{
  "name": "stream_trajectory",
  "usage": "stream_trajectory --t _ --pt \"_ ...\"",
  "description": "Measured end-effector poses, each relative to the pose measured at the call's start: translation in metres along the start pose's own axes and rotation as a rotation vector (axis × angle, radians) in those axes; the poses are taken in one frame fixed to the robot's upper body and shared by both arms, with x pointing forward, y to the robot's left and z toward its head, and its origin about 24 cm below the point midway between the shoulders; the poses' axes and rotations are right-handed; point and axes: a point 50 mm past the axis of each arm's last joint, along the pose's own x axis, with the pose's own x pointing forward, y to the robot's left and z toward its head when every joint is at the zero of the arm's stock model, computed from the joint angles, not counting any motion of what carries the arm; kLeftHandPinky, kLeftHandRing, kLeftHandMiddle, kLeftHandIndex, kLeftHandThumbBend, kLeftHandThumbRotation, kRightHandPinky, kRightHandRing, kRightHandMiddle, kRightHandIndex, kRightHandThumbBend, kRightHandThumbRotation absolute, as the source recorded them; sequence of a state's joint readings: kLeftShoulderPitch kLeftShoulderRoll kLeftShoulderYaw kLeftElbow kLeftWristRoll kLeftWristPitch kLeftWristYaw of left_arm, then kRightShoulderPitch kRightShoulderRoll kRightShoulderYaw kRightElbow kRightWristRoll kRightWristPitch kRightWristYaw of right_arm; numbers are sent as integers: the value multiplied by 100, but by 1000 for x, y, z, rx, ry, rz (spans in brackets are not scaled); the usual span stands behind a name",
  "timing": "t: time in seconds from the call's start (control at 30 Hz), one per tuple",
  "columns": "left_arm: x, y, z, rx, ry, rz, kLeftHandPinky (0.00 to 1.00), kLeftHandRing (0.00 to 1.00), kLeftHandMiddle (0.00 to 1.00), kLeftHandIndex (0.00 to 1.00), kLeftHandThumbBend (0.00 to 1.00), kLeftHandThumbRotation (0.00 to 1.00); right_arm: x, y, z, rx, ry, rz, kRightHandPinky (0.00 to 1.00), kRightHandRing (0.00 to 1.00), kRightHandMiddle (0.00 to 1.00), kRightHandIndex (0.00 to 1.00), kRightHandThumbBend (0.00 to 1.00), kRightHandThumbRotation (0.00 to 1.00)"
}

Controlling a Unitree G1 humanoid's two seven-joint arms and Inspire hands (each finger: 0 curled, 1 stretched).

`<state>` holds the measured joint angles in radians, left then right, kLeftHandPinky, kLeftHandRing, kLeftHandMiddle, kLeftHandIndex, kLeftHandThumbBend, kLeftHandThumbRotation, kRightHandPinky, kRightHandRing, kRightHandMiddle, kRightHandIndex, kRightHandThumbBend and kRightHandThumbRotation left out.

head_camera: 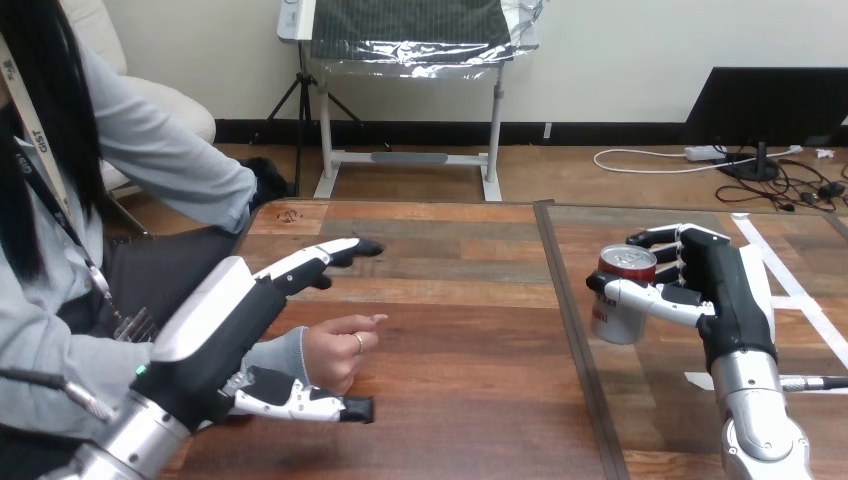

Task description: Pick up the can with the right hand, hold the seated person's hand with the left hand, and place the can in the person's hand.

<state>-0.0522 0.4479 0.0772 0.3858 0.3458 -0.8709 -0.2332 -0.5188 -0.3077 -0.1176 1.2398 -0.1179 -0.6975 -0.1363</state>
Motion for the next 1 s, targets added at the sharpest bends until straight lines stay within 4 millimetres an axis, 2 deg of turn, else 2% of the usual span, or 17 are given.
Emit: stream_trajectory --t 0.53,1.0 --pt "11 11 -20 94 98 -130 77 84 86 84 100 20 3 1 9 7 -55 19 31 36 48 49 77 0" --pt "14 6 -40 148 185 -215 76 83 85 83 100 20 6 2 14 11 -83 40 34 39 48 49 76 0"
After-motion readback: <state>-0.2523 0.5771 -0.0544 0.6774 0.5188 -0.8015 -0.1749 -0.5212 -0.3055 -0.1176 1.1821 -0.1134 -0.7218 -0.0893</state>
